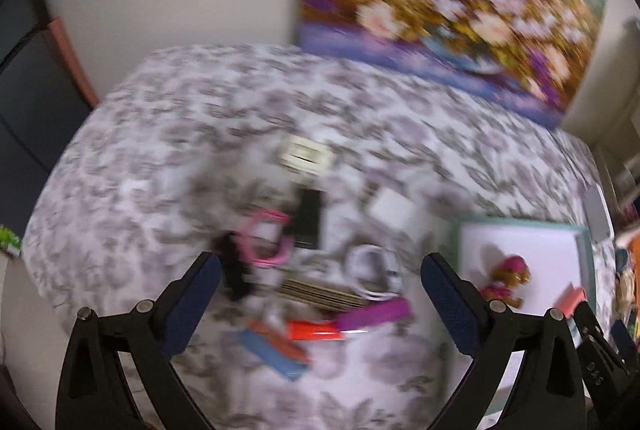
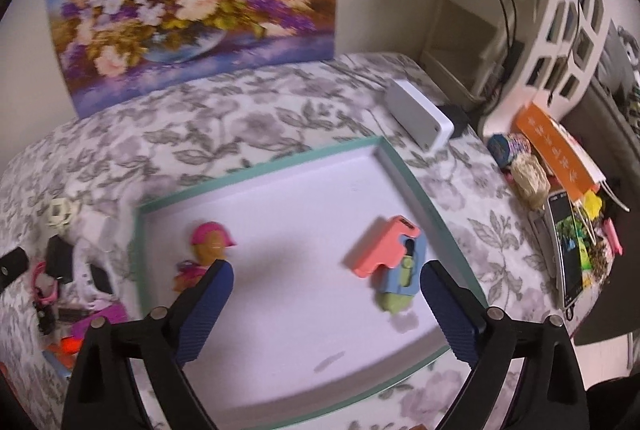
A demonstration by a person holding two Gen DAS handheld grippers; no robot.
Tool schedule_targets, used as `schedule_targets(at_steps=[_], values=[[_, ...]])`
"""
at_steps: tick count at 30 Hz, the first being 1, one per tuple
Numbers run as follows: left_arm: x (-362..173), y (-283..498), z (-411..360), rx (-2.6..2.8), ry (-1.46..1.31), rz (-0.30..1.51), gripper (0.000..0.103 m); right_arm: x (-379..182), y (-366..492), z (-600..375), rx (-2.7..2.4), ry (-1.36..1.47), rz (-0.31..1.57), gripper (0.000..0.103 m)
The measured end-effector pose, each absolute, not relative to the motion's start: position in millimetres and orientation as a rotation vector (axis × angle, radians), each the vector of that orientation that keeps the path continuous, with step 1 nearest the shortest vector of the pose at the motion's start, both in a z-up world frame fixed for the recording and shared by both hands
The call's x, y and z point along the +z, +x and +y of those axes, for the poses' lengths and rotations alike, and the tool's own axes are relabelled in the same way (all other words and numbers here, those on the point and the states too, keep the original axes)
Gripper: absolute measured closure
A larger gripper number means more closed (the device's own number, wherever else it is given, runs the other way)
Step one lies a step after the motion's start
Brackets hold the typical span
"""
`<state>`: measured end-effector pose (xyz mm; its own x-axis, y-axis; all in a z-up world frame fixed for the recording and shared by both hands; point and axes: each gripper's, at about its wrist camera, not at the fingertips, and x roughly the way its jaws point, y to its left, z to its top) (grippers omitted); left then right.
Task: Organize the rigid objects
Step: 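Return both tools to the pile and grasp the blue case with the left tool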
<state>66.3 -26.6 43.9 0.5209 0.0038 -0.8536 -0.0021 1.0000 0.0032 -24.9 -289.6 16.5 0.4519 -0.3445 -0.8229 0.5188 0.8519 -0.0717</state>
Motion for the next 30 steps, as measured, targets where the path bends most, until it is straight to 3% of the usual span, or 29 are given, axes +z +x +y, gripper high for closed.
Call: schedule_targets(at_steps=[14,30], values=[[34.8,54.0,83.3,0.139,-0.126,1.023,0.003,40.8,-16.6,-193.4,-0.344,0.115,0.913,0.006],[-3.5,67.9,90.0,0.118,-0.140,1.164,0.003,-16.0,16.3,-124.8,-0.163,0.124,1.102,0.006]])
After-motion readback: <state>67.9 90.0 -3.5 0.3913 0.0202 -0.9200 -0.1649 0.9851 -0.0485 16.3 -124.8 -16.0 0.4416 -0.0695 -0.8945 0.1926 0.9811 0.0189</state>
